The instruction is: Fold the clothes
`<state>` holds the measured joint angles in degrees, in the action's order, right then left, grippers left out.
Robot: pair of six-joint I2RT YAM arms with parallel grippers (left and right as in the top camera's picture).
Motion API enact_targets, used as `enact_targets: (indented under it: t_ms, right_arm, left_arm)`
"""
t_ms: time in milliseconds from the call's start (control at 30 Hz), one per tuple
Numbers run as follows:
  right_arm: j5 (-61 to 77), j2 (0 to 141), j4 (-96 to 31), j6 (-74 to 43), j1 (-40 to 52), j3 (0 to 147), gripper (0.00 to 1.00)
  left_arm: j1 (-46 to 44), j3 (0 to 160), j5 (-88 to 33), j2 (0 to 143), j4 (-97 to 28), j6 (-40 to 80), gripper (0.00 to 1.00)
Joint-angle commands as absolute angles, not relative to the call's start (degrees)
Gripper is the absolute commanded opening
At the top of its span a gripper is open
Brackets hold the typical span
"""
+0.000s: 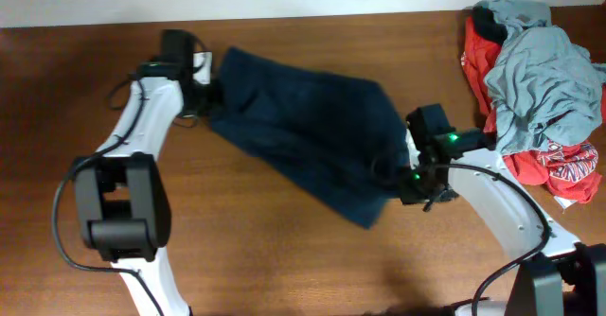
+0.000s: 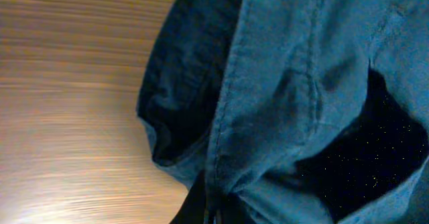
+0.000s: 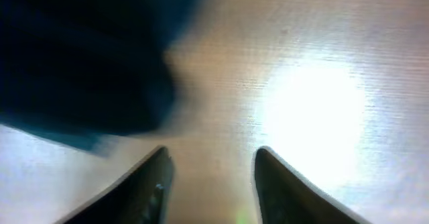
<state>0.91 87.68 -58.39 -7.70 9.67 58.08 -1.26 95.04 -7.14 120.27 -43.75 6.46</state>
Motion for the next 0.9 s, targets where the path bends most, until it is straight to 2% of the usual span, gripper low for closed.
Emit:
enact_targets:
  t_ms: [0, 67, 167, 200, 233, 300, 367, 400, 433, 533, 700, 867]
  right_arm:
    - [8.3, 87.6, -59.9, -1.3, 9.0, 57.5, 0.52]
    - [12.0, 87.6, -61.5, 1.1, 9.0, 57.5, 0.58]
    - [14.3, 87.6, -61.5, 1.3, 9.0, 57.5, 0.59]
    - [15.5, 87.6, -60.7, 1.3, 9.0, 57.5, 0.60]
    - [17.4, 87.6, -59.7, 1.2, 9.0, 57.5, 0.60]
    - [22.3, 87.6, -57.0, -0.7, 9.0, 57.5, 0.62]
    - [24.2, 87.6, -54.0, -4.5, 9.0, 57.5, 0.62]
    - [24.2, 87.6, -52.5, -6.2, 9.0, 57.5, 0.62]
    - [24.1, 87.6, -50.8, -8.2, 9.0, 57.5, 0.62]
    - [22.3, 87.6, -46.7, -14.1, 8.9, 57.5, 0.64]
    - [20.8, 89.0, -41.6, -23.1, 8.9, 57.2, 0.78]
    - [25.5, 94.3, -40.4, -24.5, 8.9, 55.8, 0.80]
  left_arm:
    - [1.3, 95.5, -0.6, 120.9, -43.5, 5.7, 0.01]
    - [1.3, 95.5, -0.6, 120.9, -43.4, 5.7, 0.01]
    - [1.3, 95.5, -0.6, 120.9, -43.3, 5.7, 0.01]
    - [1.3, 95.5, -0.6, 120.9, -43.3, 5.7, 0.03]
    - [1.3, 95.5, -0.7, 120.9, -43.3, 5.7, 0.16]
    - [1.3, 95.5, -1.3, 120.9, -43.4, 5.7, 0.55]
    - [1.3, 95.5, -2.5, 120.9, -43.5, 5.7, 0.79]
    - [1.3, 95.5, -2.9, 120.9, -43.6, 5.7, 0.96]
    - [1.3, 96.0, -3.0, 120.8, -44.5, 5.7, 0.99]
    - [1.3, 98.3, -1.8, 120.3, -46.8, 5.8, 0.99]
    - [1.3, 104.7, -0.2, 118.5, -50.2, 5.5, 0.99]
    - [0.5, 108.0, -0.2, 118.0, -50.0, 2.1, 0.99]
